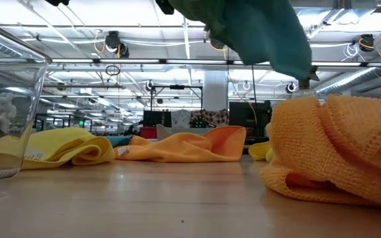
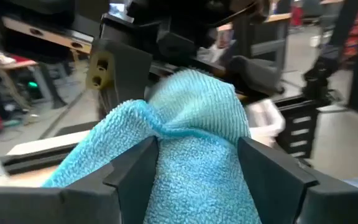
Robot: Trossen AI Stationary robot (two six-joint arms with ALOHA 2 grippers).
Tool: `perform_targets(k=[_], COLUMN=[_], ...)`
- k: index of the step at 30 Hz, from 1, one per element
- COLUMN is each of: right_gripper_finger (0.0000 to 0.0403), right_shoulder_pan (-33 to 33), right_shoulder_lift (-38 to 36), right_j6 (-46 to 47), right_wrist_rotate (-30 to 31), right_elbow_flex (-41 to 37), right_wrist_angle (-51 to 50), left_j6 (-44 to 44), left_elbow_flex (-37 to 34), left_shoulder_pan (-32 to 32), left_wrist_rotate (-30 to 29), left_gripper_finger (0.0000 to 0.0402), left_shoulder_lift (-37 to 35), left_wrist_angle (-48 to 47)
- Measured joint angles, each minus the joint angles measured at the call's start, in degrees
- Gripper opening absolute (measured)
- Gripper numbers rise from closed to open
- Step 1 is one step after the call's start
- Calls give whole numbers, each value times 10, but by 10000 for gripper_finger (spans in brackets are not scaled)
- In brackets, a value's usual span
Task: Sort microfiber towel by color & place in baskets
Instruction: Put the bottom blue microfiber cloth into the right transparent bin
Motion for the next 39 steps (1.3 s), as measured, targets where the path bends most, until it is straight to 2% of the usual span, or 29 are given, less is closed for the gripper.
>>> perform_targets(k=[6,11,14,17,21,22,24,27,31,35,39], right_gripper_finger=[115,171,201,225,242,243,242,228,185,114,22], right_shoulder_pan=[0,0,0,0,0,0,0,-1,-1,-1,-1], right_shoulder_lift=[0,0,0,0,0,0,0,0,0,0,0], right_j6=[72,126,145,149,146,146,145,141,142,127,109], right_wrist_rotate=[11,8,6,5,6,7,7,7,6,6,7], right_elbow_flex=[0,0,0,0,0,0,0,0,0,0,0], right_wrist_angle=[-26,-49,-50,-50,-50,-50,-50,-51,-51,-50,-49], left_j6=[32,61,84,126,134,133,132,132,132,124,101], left_elbow_flex=[1,1,1,1,1,1,1,1,1,1,1], left_shoulder_pan=[-10,-21,-28,-39,-42,-42,-40,-41,-45,-40,-31], left_wrist_rotate=[-64,-91,-114,-147,-150,-148,-139,-134,-132,-122,-123], left_gripper_finger=[235,235,221,163,38,20,13,13,5,9,14], left_shoulder_lift=[2,2,2,2,3,3,3,3,3,3,3], left_wrist_angle=[-5,-6,-7,-10,-40,-43,-43,-42,-35,-32,-31])
